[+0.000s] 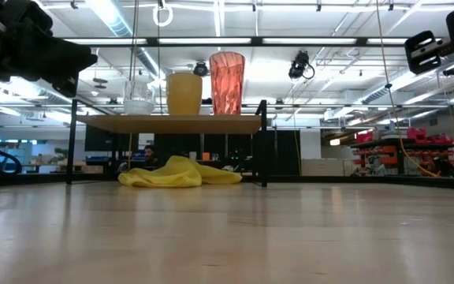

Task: Stack small to large cups/mugs on shelf
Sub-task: Return to Home Position

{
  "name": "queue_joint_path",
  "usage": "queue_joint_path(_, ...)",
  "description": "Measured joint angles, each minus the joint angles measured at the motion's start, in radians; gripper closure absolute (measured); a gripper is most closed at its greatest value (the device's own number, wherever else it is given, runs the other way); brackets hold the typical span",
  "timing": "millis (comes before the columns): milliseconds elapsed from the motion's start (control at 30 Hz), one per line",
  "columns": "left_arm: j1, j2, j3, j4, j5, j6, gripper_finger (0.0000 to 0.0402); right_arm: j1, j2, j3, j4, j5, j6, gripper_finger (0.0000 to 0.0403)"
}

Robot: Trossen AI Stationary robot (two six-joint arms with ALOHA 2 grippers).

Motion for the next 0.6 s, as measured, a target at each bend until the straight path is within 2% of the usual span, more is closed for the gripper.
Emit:
queue_joint_path(233,0.0,0.0,0.0,0.0,0.0,0.0,0.0311,0.0,0.0,0.0,0.0,0.0,0.0,0.0389)
queue_joint_path(600,0.0,0.0,0.0,0.0,0.0,0.0,0.0321,0.0,0.0,0.0,0.0,0.0,0.0,0.0389)
